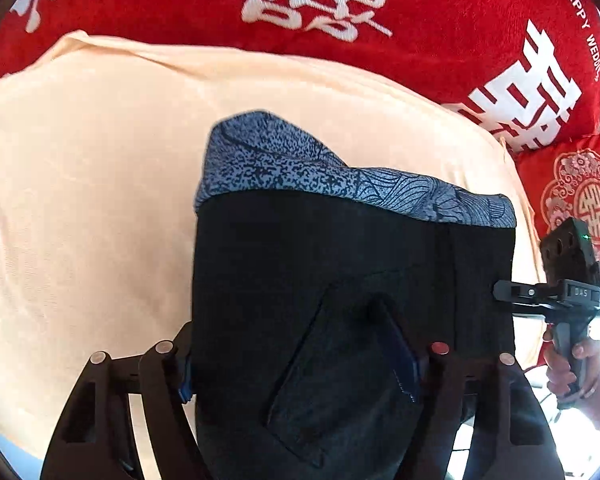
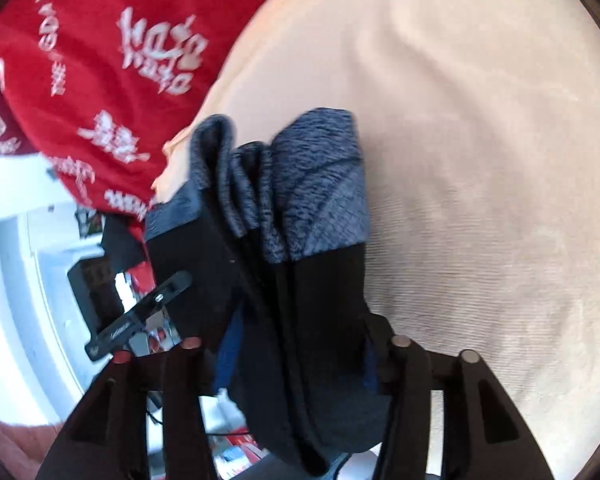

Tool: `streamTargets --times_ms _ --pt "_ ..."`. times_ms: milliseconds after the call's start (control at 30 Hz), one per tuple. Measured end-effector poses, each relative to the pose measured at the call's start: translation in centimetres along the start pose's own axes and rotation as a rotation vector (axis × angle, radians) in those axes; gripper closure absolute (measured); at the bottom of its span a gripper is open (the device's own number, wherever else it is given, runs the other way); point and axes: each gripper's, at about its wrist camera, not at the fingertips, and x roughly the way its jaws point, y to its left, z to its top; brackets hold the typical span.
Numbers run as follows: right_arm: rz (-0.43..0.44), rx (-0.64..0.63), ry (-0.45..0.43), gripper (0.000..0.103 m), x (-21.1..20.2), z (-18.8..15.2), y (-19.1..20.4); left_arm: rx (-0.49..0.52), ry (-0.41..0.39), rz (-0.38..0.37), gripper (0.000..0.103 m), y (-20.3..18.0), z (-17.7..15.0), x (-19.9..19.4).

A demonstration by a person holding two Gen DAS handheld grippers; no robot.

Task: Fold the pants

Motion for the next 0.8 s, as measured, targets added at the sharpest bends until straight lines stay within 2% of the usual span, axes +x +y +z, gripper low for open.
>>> streamTargets --times_ms 67,167,200,267,433,500,633,733,800 --pt "-0.087 -0.001 -0.032 0.025 -0.7 -0.6 0.8 0.013 -0.005 0.050 0.028 -0.4 -0.1 -0.6" --pt "-0.217 -0.058 -0.107 0.022 -2.2 -2.3 3.0 0.039 -0.038 0.125 0.027 -1.3 -0.6 -2.4" --pt "-0.262 -0.073 -0.132 0.020 -2.8 -3.0 3.9 0.046 -0.049 0.141 0.013 -1.5 -0.8 -3.0" --pt "-0.352 -0.101 -0.175 0.016 -3.7 -4.4 5.5 0.051 -0.091 0.165 0.000 -2.0 -1.4 -4.8" --pt "-0.487 -0.122 -0.254 0.012 -5.0 -8.0 9.2 0.071 -0.084 0.226 0.000 -3.0 -3.4 -7.7" --pt "-0.526 -0.149 -0.268 0.000 -5.2 -9.5 11.0 0.089 -0.100 0.268 0.000 -3.8 -4.6 -9.3" --pt "-0.648 -0.197 -0.263 0.000 -5.4 -11.9 14.6 0.094 -0.088 0.318 0.000 -4.5 -6.2 -11.5" --pt "-0.653 -0.212 -0.253 0.000 -5.8 -13.3 16.8 0.092 -0.068 0.327 0.000 -4.8 -7.2 -13.1" --pt "-0.659 -0.202 -0.250 0.000 -6.1 -14.2 18.1 0.091 -0.042 0.363 0.000 -4.9 -7.7 -14.2"
